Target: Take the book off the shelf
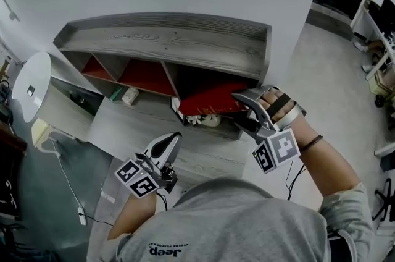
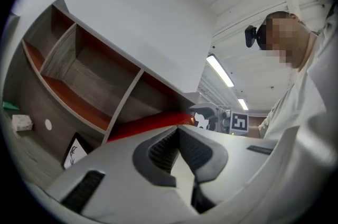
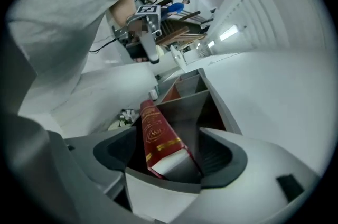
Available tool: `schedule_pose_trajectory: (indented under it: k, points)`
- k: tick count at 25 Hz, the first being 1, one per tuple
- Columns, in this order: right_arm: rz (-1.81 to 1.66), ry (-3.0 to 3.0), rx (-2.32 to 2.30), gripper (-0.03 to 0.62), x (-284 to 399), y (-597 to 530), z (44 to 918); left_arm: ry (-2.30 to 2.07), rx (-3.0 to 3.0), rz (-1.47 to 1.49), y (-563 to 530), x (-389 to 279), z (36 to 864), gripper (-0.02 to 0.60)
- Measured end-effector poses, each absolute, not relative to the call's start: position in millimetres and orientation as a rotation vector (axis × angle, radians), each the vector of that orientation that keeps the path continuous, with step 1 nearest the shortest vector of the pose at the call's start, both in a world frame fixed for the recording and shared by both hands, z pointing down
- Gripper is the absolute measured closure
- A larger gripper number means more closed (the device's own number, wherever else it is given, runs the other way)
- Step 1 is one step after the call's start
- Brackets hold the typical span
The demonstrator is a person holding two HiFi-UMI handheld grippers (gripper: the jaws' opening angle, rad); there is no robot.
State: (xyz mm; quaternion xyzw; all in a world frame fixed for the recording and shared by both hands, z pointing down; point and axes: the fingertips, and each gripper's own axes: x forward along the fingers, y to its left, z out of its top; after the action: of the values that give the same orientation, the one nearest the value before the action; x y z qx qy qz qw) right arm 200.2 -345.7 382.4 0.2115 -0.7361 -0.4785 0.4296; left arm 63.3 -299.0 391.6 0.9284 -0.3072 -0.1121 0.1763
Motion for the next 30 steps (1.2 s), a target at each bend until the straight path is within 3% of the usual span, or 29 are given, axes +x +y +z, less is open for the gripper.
schedule_pose_trajectory:
  k: [13, 16, 30]
  points:
    - [-1.410, -1.381, 0.504, 0.198, 207.4, -374.6, 409.5, -0.771, 2.629, -0.343, -305.6, 54.5, 394.7, 0.569]
    - [-1.447, -1.352, 0.553, 0.284, 203.5, -380.1, 403.4, -0.778, 2.628, -0.347, -305.3, 54.7, 393.7, 0.569]
    - [-1.515, -1.446, 0.506, 0.304, 182.9, -346.3, 384.3, -0.883, 2.621, -0.380, -281.2, 46.7, 389.7, 0.569]
